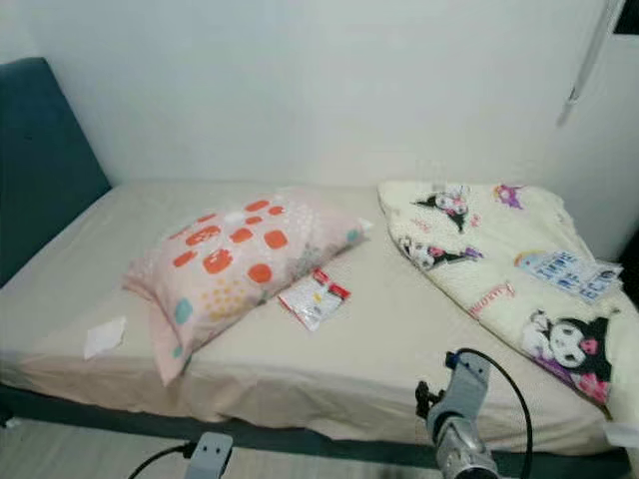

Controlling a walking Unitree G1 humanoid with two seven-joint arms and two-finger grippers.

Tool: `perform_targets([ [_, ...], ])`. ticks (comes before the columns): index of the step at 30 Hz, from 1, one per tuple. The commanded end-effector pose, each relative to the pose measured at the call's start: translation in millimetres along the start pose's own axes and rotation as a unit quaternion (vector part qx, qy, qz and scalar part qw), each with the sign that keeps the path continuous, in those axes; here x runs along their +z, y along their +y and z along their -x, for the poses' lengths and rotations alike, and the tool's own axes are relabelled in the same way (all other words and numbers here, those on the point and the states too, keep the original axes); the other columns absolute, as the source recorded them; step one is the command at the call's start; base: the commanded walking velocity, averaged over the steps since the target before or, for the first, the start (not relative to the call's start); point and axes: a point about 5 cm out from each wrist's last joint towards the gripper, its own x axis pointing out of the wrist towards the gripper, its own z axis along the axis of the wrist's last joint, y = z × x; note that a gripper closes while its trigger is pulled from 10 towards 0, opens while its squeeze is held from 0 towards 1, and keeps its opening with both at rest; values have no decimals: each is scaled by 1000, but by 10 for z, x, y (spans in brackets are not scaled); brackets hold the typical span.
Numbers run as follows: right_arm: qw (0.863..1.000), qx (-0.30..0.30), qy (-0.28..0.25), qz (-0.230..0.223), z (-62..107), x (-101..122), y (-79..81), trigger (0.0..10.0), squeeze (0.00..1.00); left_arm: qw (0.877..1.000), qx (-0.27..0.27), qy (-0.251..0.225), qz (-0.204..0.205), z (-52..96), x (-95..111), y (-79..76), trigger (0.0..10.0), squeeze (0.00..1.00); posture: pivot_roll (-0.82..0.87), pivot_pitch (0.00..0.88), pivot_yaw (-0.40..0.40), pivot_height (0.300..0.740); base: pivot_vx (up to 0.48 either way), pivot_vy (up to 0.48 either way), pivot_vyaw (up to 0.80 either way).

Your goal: Clean up the room

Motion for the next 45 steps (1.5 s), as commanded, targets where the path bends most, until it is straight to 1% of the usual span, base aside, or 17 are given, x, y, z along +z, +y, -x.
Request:
perform_targets([
  [1, 1000, 7, 5, 2, 22, -36, -57, 10000, 0, 1000, -1, -3, -8, -3, 28, 0, 10000, 0, -43, 0, 13, 740, 292, 0, 425],
  [3, 1000, 22, 10, 14, 22, -49, -32, 10000, 0, 1000, -1, -3, -10, -3, 29, 1, 10000, 0, -44, 0, 16, 740, 291, 0, 781],
  [5, 999, 23, 11, 25, 24, -50, -35, 10000, 0, 1000, -2, -3, -11, -2, 27, 1, 10000, 0, -44, 0, 14, 740, 291, 0, 775],
  [10, 999, 20, 10, 27, 26, -51, -42, 10000, 0, 1000, -2, -2, -13, -2, 24, 0, 10000, 0, -46, 0, 15, 740, 292, 0, 750],
  [13, 999, 13, 10, 28, 27, -51, -57, 10000, 0, 1000, -1, -1, -10, -1, 14, -3, 10000, 0, -48, 0, 15, 740, 0, 0, 0],
  [18, 1000, 5, 4, 15, 18, -2, -79, 10000, 0, 1000, 1, 1, -10, 0, -6, -6, 10000, 0, -50, 0, 16, 740, 0, 0, 0],
  [20, 1000, 14, -7, 7, 1, 67, -57, 10000, 0, 1000, 1, 3, -12, 1, -14, -8, 10000, 0, -51, 0, 16, 740, 0, 0, 0],
  [24, 1000, 24, -19, 2, -15, 130, -24, 10000, 0, 1000, 2, 3, -13, 1, -16, -9, 10000, 0, -51, 0, 15, 740, 0, 0, 0],
  [28, 999, 39, -32, 10, -36, 215, 32, 10000, 0, 1000, 2, 3, -9, 0, -12, -11, 10000, 0, -50, 0, 10, 740, 0, 0, 0],
  [31, 998, 50, -37, 13, -37, 233, 47, 10000, 0, 1000, 3, 3, -8, 1, -19, -10, 10000, 0, -49, 0, 9, 740, 0, 0, 0],
  [45, 998, 46, -42, 8, -35, 258, 16, 10000, 0, 1000, 3, 4, -6, 1, -15, 1, 10000, 0, -46, 0, 14, 740, 0, 0, 758],
])
